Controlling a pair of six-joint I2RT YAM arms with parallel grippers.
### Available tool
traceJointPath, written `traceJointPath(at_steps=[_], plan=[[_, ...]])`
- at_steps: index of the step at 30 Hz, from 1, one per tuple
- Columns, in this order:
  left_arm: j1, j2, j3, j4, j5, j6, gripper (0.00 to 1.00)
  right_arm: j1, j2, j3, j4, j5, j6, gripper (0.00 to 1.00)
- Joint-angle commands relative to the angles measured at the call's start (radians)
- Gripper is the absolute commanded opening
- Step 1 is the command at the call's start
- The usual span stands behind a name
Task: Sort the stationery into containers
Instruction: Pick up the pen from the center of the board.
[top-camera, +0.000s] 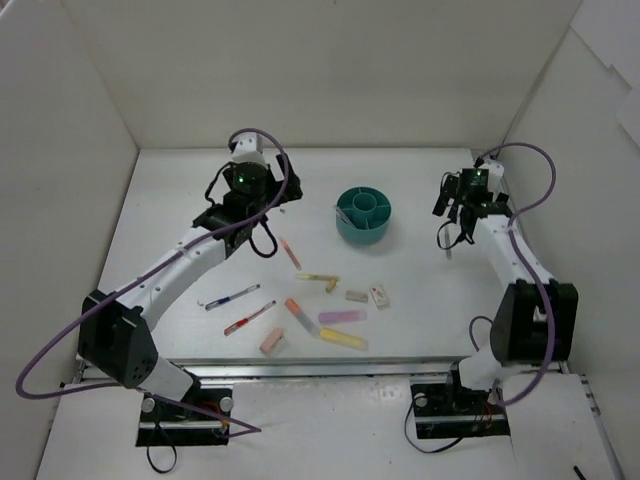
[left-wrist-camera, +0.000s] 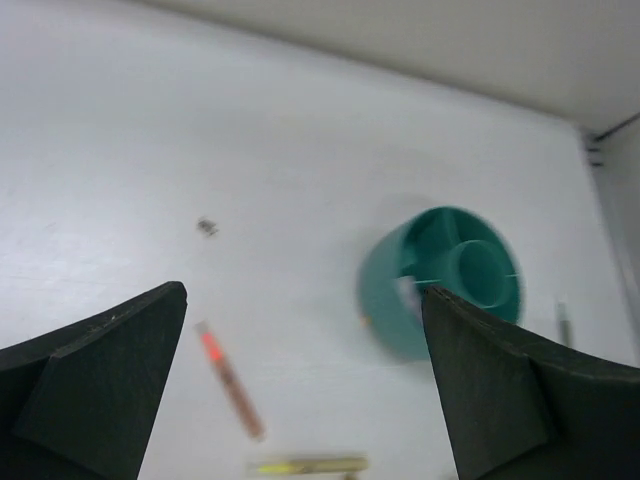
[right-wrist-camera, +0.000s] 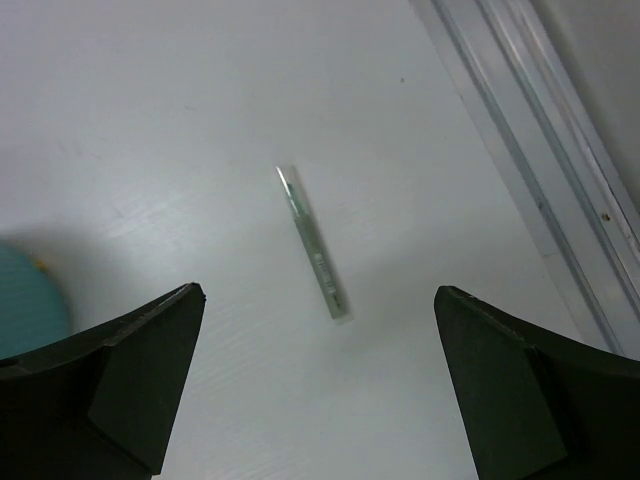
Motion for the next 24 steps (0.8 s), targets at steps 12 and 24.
traceJointPath(at_steps=[12,24], plan=[[0.207,-0.076,-0.149,-0.257,0.186,-0.015,1.0,-0.115,0.519,0.383,-0.233,-0.312,-0.256,0.95],[0.225,-0.073,-0.13,-0.282,0.154,-0.006,1.0,-0.124,0.561,0.371,-0.278,-0.317,-0.265,0.1]])
